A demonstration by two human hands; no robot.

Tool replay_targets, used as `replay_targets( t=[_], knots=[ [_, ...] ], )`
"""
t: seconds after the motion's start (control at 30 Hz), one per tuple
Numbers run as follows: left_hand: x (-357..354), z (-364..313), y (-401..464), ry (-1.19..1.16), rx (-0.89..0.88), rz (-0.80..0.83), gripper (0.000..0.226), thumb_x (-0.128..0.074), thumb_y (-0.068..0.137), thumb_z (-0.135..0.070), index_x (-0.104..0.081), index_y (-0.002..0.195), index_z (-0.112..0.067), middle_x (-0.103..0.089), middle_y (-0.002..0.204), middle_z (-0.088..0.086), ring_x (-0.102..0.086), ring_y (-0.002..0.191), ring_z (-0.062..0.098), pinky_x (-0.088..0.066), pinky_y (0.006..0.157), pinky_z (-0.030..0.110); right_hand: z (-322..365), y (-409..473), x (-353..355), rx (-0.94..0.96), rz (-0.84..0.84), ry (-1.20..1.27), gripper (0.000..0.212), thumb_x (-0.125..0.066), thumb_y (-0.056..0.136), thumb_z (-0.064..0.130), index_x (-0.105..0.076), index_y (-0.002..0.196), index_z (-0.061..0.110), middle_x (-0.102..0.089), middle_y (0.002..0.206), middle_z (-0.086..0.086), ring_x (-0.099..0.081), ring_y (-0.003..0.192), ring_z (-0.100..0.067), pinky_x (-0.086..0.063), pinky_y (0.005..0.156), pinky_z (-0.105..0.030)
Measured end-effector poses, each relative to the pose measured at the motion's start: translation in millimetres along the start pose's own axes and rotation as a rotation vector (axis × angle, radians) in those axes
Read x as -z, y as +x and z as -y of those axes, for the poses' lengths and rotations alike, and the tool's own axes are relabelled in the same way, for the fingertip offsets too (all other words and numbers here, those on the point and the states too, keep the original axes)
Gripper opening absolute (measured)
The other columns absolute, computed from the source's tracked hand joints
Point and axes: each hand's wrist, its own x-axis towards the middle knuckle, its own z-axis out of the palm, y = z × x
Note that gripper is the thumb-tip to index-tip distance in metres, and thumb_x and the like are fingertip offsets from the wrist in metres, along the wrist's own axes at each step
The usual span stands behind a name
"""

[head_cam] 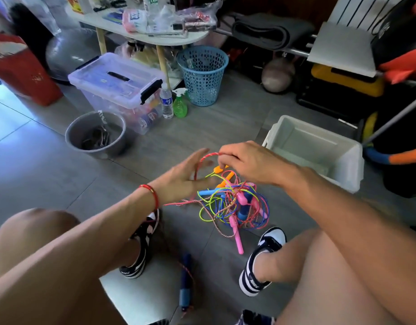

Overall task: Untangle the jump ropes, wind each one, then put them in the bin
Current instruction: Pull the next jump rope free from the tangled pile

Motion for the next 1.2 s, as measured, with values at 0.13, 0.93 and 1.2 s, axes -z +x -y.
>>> replay_targets(
  t=[0.13, 0.93, 1.2],
  knots=[
    [1.2, -26.5, 3.5, -0.244, -0.077, -0.075, 0.039, -0.042, 0.1, -0.042, -0.064, 0.095, -0.011, -0.067, 0.055, 0.01, -0.071, 0.069, 0.038, -0.047, 0.059, 0.031, -15.5, 2.3, 5.6, -0.09, -0.033, -0.062, 0.037, -0.058, 0.099, 0.039, -0.06, 0.07, 0.018, -0.048, 0.056, 0.005, -0.043, 0.055, -0.013, -0.038, 0.062, -0.033],
    [39.2, -43.9, 12.2, -0.055, -0.248, -0.467, 0.034, -0.046, 0.105, -0.028, -0.063, 0.08, -0.012, -0.071, 0.064, 0.007, -0.061, 0.048, 0.027, -0.051, 0.054, 0.032, -49.7, 23.9, 6.3, -0.132, 0.091, 0.002, 0.037, -0.067, 0.093, 0.043, -0.057, 0.063, 0.022, -0.05, 0.054, 0.008, -0.043, 0.052, -0.005, -0.034, 0.053, -0.017],
    [111.2, 0.7, 12.8, -0.209, 0.237, -0.997, 0.029, -0.048, 0.097, -0.03, -0.067, 0.083, -0.013, -0.072, 0.072, 0.007, -0.069, 0.074, 0.031, -0.059, 0.073, 0.043, -95.7, 21.1, 10.2, -0.303, 0.142, -0.1, 0.024, -0.056, 0.096, 0.016, -0.066, 0.075, 0.021, -0.069, 0.074, 0.005, -0.066, 0.083, -0.025, -0.053, 0.081, -0.034]
  ],
)
